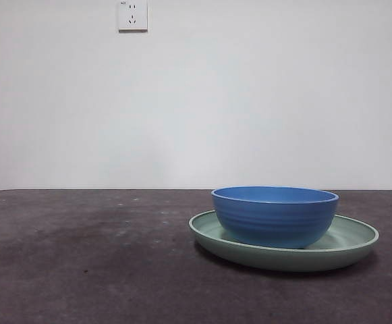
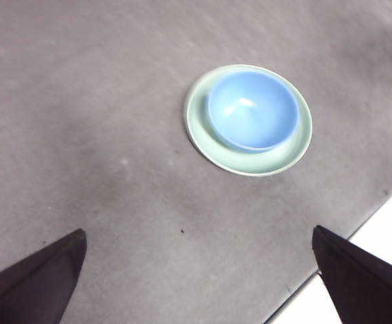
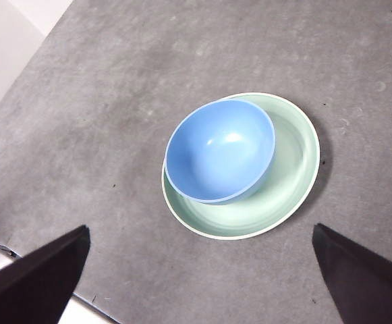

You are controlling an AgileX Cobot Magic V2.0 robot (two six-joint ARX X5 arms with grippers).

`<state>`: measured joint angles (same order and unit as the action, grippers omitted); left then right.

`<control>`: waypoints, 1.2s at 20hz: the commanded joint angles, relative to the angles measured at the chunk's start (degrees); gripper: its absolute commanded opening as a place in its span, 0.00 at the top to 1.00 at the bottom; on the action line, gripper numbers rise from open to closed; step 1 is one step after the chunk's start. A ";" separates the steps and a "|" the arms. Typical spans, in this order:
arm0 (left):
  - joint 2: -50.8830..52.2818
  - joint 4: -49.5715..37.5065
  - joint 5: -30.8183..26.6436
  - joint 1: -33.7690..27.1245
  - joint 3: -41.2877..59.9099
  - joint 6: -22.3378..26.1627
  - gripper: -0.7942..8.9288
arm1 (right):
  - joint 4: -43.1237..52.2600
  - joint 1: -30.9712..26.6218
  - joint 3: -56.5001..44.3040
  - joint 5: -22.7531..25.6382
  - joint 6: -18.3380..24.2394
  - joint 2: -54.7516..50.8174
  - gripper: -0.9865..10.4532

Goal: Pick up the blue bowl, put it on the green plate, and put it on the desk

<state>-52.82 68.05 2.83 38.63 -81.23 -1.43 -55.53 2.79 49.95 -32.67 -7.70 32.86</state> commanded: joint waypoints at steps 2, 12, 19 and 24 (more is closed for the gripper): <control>11.80 -4.79 -0.33 0.26 8.17 -1.11 0.27 | 0.04 0.09 1.22 0.13 0.22 0.76 0.42; 24.55 -6.54 -0.26 0.28 22.71 -4.37 0.27 | -1.55 0.09 1.22 -0.31 0.26 5.42 0.42; 24.52 -9.55 -0.26 0.26 22.69 -4.39 0.27 | -3.23 0.09 1.22 0.17 0.98 16.70 0.42; 24.52 -12.26 -0.26 0.28 22.69 -4.44 0.27 | -0.87 0.11 1.22 5.62 4.55 28.87 0.42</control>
<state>-28.10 56.73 2.81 38.63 -57.91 -5.48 -56.71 2.79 50.00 -27.38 -4.93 60.95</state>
